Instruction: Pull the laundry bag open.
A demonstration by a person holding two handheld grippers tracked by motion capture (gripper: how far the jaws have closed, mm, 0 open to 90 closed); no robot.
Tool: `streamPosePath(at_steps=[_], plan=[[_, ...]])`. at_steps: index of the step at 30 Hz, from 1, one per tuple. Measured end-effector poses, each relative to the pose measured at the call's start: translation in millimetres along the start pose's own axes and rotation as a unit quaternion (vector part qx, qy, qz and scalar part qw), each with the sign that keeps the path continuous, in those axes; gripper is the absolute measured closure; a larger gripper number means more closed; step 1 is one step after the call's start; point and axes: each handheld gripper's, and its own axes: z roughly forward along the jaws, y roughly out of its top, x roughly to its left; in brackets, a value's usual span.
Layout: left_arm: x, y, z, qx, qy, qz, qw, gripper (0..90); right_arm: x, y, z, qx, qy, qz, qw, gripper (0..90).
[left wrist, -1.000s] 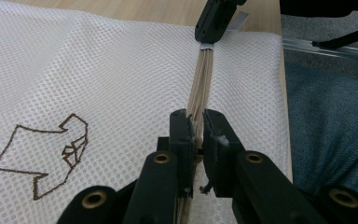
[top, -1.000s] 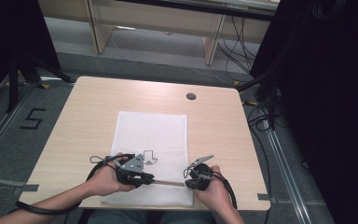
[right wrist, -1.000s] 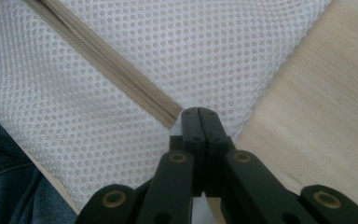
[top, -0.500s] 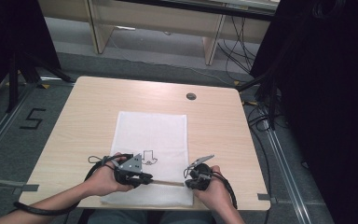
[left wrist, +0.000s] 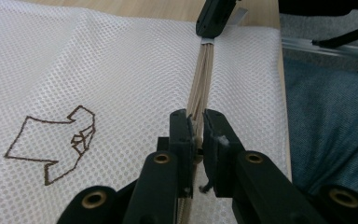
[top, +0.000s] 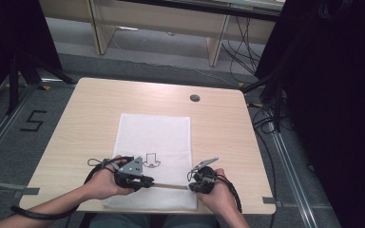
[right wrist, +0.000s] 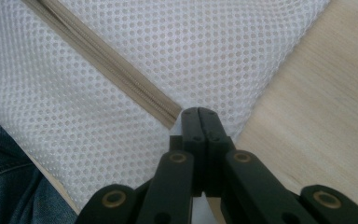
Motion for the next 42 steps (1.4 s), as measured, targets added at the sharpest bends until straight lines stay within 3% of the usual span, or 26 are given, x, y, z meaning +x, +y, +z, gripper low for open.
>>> streamPosePath(at_steps=[14,19,22,23,24,26,28,30,34,36,37,42], plan=[[0.1,-5.0,-6.3,0.002,0.002,0.007,1.0000,82.2,-0.6,0.4,-0.1,0.000,-0.002,-0.006,1.0000,90.0],[1.0,-8.3,-11.1,0.000,0.002,0.000,1.0000,82.2,-1.2,0.4,0.1,0.000,0.000,-0.008,1.0000,90.0],[0.6,-8.7,-11.9,0.002,0.008,0.004,1.0000,82.2,0.0,0.4,-0.5,0.006,-0.002,0.002,1.0000,90.0],[-0.5,-8.4,-11.4,-0.001,0.005,-0.001,1.0000,82.2,2.6,0.3,-1.3,0.014,-0.001,0.021,0.9997,90.0],[-0.6,-8.4,-11.4,0.000,0.005,0.000,1.0000,82.2,2.8,0.2,-1.3,0.014,0.000,0.022,0.9997,90.0],[-0.3,-8.5,-11.9,0.001,0.005,0.001,1.0000,82.3,0.4,0.3,-0.7,0.008,-0.002,0.005,1.0000,90.0],[-0.7,-8.2,-11.9,-0.001,0.007,0.003,1.0000,82.3,2.6,0.3,-1.4,0.014,-0.001,0.021,0.9997,90.0],[0.7,-8.5,-12.9,0.002,0.006,0.007,1.0000,82.2,-1.4,0.4,0.2,0.001,0.000,-0.008,1.0000,90.0],[-0.1,-8.5,-14.0,-0.002,0.005,0.001,1.0000,82.3,1.7,0.4,-1.4,0.012,-0.004,0.014,0.9998,90.0],[-0.3,-9.1,-14.3,0.000,0.006,0.006,1.0000,82.2,-1.5,0.5,0.1,0.001,-0.001,-0.010,1.0000,90.0],[0.6,-9.7,-15.8,0.007,0.008,0.010,0.9999,82.3,-1.4,0.5,0.0,0.001,-0.001,-0.009,1.0000,90.0],[2.5,-15.4,-22.4,0.002,0.011,-0.002,0.9999,82.3,0.7,0.2,-1.4,0.012,-0.004,0.012,0.9999,90.0]])
